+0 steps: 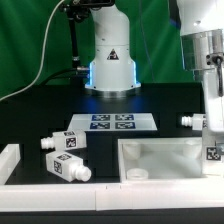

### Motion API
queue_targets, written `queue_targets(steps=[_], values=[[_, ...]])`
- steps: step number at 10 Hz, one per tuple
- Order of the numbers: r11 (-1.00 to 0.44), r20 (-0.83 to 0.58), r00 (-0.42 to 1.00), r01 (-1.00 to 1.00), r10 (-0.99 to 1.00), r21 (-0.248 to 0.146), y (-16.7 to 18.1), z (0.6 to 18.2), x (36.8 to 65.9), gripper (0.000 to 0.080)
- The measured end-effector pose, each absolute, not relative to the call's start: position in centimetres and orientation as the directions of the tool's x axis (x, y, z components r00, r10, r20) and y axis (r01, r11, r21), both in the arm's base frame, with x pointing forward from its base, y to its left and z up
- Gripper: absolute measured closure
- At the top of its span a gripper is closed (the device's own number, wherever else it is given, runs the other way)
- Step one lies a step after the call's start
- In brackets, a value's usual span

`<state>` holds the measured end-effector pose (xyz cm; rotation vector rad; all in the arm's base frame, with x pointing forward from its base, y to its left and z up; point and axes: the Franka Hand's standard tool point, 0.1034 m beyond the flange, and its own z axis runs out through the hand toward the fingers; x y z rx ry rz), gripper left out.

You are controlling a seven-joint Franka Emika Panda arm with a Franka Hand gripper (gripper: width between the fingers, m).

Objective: Assemble one leg

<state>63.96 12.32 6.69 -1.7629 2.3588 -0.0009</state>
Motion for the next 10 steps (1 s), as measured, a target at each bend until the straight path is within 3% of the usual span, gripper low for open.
queue_targets(steps=[1, 2, 3, 4, 9, 10], values=[[0.184, -0.138, -0.167, -0.976, -0.976, -0.117, 12.3, 6.6, 63.7, 0.0257], [0.045, -0.126, -0.032, -0.993, -0.992, -0.107, 12.4, 6.7, 63.5, 0.0257], [-0.139, -0.103, 0.154, -0.98, -0.983, -0.142, 11.8, 7.0, 63.8, 0.018], [-0.331, -0.082, 0.345, -0.932, -0.935, -0.152, 11.1, 7.0, 63.8, 0.0158], [-0.611, -0.029, 0.622, -0.776, -0.783, -0.154, 10.8, 6.9, 63.7, 0.015], [-0.791, 0.033, 0.794, -0.602, -0.608, -0.108, 11.0, 7.2, 64.0, 0.015]])
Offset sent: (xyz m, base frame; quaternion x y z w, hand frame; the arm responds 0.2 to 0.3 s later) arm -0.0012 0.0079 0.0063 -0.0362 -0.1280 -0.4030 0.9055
